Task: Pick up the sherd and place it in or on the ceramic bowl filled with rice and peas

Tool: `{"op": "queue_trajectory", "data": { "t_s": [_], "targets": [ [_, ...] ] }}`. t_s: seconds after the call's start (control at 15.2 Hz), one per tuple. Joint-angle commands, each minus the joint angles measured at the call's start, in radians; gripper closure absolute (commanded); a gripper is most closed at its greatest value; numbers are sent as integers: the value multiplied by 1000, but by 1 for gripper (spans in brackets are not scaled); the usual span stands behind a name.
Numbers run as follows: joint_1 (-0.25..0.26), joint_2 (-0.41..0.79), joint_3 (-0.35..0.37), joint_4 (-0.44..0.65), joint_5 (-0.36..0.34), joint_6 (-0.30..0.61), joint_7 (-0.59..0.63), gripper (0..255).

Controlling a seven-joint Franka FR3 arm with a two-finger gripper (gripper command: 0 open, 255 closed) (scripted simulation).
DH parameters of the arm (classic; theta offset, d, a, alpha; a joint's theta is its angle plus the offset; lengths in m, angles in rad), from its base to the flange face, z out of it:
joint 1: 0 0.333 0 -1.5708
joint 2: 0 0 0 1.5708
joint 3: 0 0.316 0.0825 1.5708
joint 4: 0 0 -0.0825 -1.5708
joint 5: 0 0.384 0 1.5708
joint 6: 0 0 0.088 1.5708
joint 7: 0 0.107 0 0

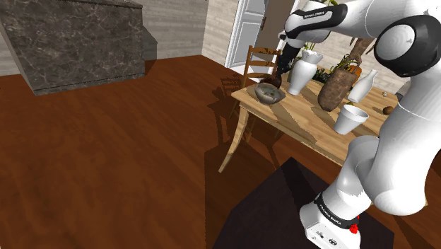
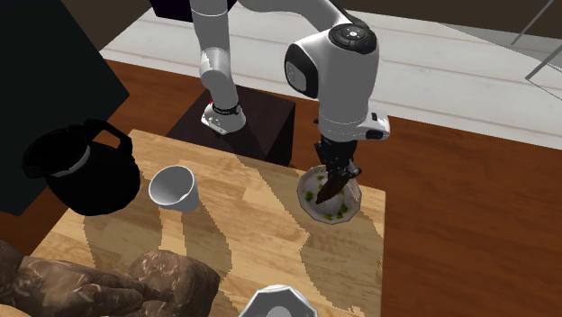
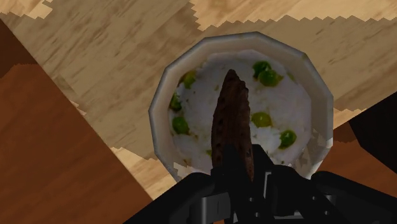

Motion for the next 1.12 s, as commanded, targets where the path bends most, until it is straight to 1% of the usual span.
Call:
{"op": "queue_trajectory", "data": {
  "t_s": [0.0,0.46,0.53,0.86,1.06],
  "targets": [
    [2,1,2,-15,2,17,1,255],
    [2,1,2,-15,2,16,1,255],
    [2,1,2,-15,2,16,1,0],
    [2,1,2,-15,2,16,1,0],
    [33,-61,-11,43,-65,-70,45,0]
  ]
}}
